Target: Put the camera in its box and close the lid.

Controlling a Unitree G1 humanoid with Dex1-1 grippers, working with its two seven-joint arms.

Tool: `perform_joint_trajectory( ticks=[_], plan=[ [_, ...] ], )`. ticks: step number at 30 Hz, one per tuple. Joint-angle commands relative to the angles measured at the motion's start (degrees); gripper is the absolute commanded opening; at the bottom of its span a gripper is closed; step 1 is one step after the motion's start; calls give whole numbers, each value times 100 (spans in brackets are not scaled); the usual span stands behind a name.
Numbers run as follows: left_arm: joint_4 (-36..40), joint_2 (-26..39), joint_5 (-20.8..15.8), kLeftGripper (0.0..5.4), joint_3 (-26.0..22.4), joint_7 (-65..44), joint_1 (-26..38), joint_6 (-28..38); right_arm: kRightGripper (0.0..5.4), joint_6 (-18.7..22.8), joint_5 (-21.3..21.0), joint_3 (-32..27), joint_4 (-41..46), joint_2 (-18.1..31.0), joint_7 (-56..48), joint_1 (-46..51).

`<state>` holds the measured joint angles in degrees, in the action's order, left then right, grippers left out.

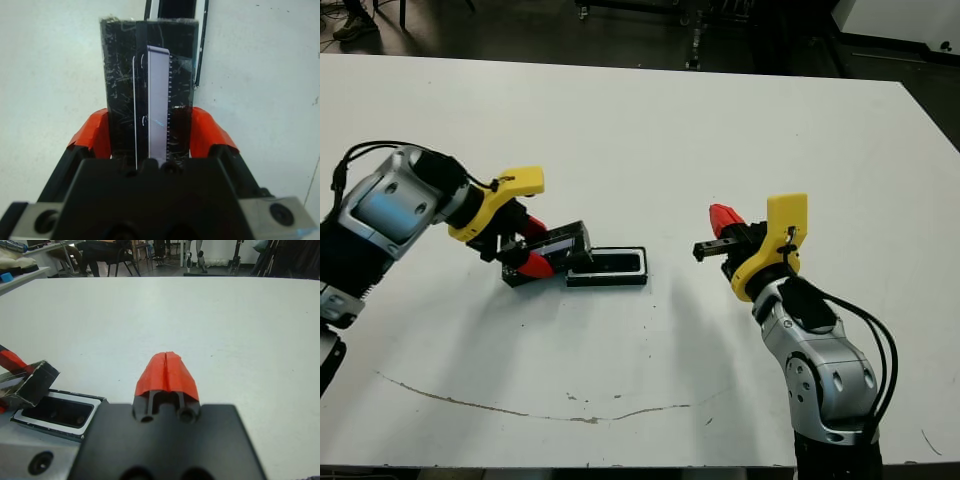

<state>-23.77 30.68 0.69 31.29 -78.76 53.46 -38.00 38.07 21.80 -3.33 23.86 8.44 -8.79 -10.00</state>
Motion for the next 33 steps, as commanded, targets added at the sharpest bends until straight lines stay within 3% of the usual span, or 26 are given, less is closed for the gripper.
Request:
perform_joint_trajectory(
  ticks=[1,4,11,17,26,33],
  plan=[
    [20,-158,25,316,59,30,-120,-111,0,55,-8,-34,13,22,26,95],
    [118,-209,-46,316,15,-8,-113,-208,0,10,0,-29,-32,41,-32,92],
    [316,-307,-153,316,130,-49,-7,-1212,0,112,-8,-27,14,32,30,92],
    [591,-244,-269,316,127,-16,-96,-1477,0,80,-34,-7,26,52,23,101],
    [808,-193,-313,316,151,45,-171,-1451,0,41,-53,1,-6,61,7,104],
    [847,-247,-152,316,208,261,-265,-938,0,78,-41,-28,8,67,-10,110]
  ],
)
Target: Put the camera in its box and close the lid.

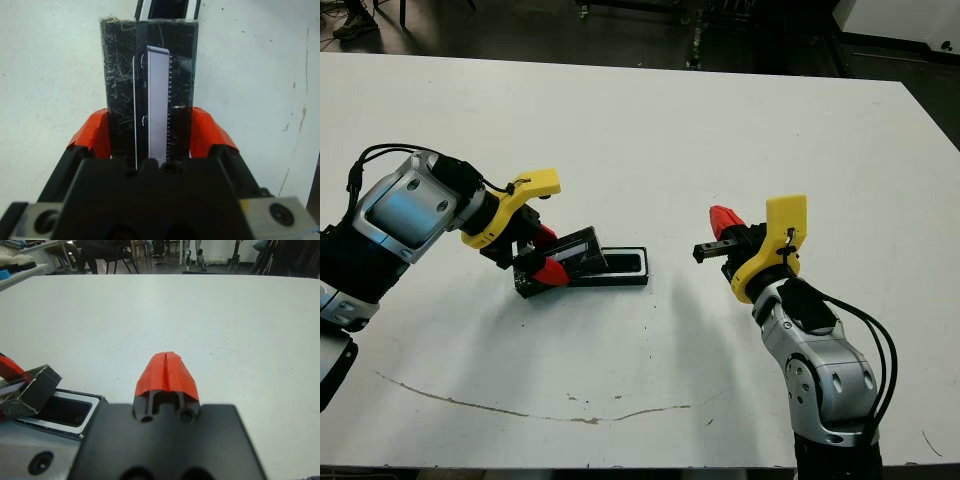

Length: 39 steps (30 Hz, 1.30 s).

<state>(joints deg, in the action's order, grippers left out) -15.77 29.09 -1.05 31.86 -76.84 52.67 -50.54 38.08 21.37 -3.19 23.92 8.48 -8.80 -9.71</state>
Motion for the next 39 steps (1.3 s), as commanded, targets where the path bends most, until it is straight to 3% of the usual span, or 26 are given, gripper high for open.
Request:
perform_joint_trajectory(
  ticks=[1,7,16,30,39],
  plan=[
    [44,-87,96,316,174,135,-239,641,0,62,-2,-41,0,64,-14,85],
    [-293,-203,258,316,251,114,-400,1781,0,51,40,-63,-18,82,-70,81],
    [-629,-483,453,316,332,76,-303,1927,0,103,37,-60,-2,67,-27,77],
    [-798,-767,394,316,359,-19,-60,690,0,100,67,-90,24,70,-36,98],
    [-803,-986,387,316,361,88,-2,713,0,174,110,-180,61,63,-12,91]
  ],
)
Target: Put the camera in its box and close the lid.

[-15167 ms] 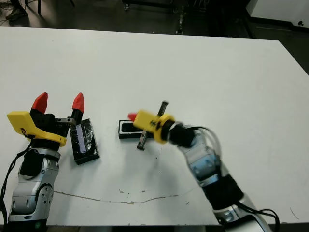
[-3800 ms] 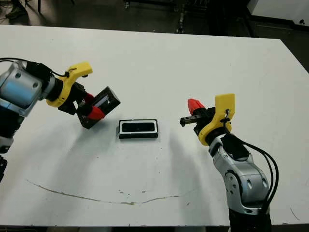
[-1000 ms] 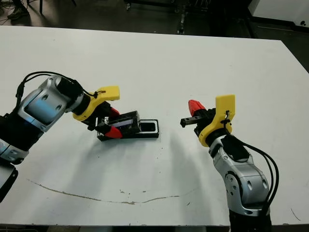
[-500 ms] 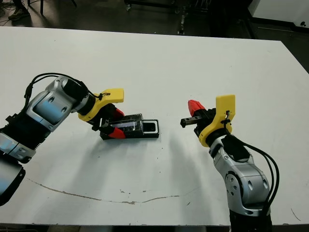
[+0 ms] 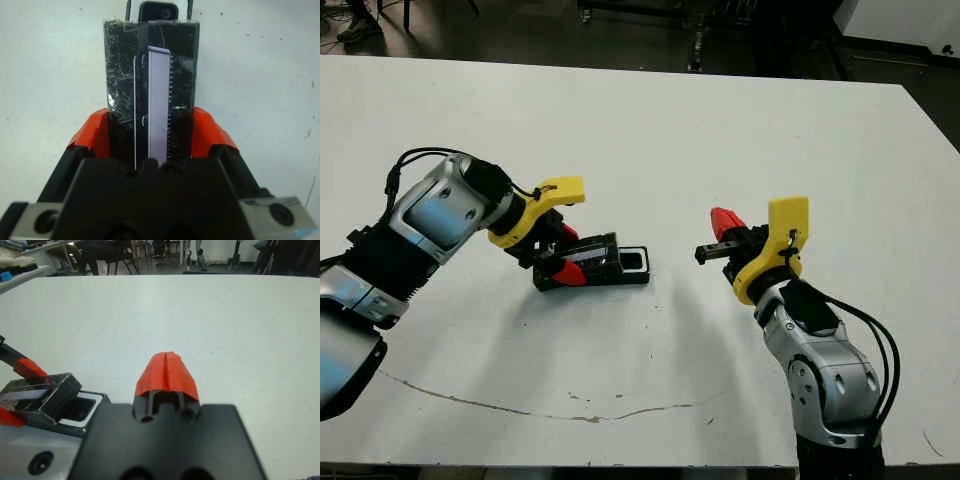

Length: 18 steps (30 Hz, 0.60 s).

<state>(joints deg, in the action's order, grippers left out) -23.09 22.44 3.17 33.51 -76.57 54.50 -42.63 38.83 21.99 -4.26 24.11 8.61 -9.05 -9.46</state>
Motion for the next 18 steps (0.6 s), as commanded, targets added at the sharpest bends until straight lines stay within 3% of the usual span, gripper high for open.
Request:
perform_joint_trajectory(
  ticks=[1,18],
  plan=[
    [-68,-348,-28,316,194,89,-175,-72,0,102,48,-79,48,57,8,66],
    [-281,-674,22,316,301,76,43,197,0,154,76,-124,103,99,-2,43]
  ],
)
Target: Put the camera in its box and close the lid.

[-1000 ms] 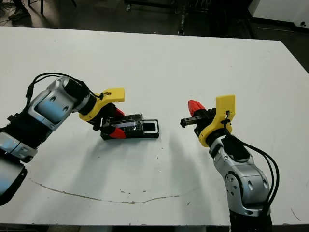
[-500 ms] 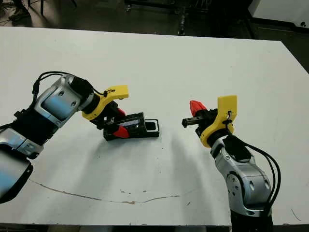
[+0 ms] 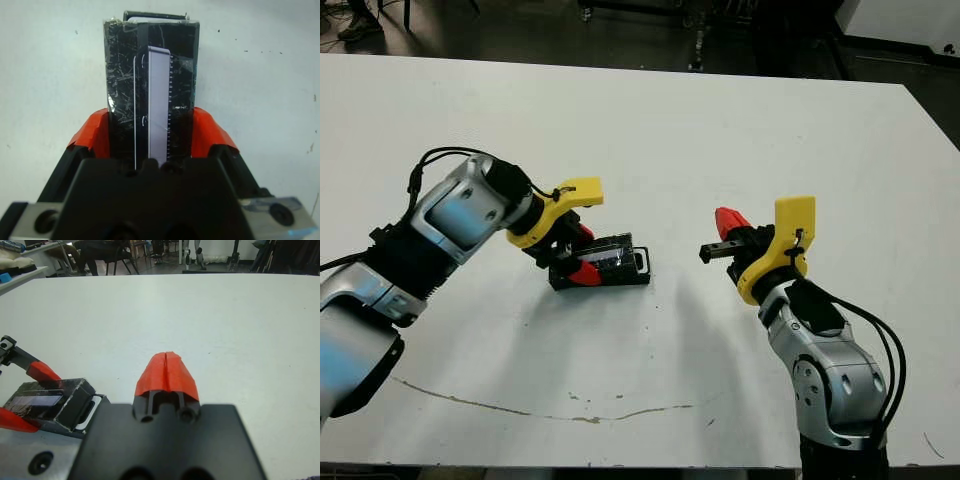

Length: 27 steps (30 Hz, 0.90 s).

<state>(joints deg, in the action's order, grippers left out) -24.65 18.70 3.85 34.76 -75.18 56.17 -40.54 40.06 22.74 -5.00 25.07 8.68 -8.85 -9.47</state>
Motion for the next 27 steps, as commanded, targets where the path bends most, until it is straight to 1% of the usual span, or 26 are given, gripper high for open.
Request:
perform_joint_trajectory(
  ticks=[1,7,18,21,25,27],
  plan=[
    [-164,-328,-55,316,175,-67,-121,1,0,25,-13,-43,11,114,-32,44],
    [-336,-486,-37,316,189,-32,-138,188,0,88,-68,-26,111,124,59,88],
    [-746,-792,55,316,197,12,-134,653,0,94,-12,-46,106,66,56,152],
    [-908,-934,52,316,196,-22,-103,623,0,60,17,-61,94,68,18,176],
    [-938,-1038,183,316,326,-17,-84,838,0,34,-2,-52,95,80,30,207],
    [-979,-1107,218,316,351,-12,-86,775,0,36,-6,-52,94,74,41,218]
  ],
)
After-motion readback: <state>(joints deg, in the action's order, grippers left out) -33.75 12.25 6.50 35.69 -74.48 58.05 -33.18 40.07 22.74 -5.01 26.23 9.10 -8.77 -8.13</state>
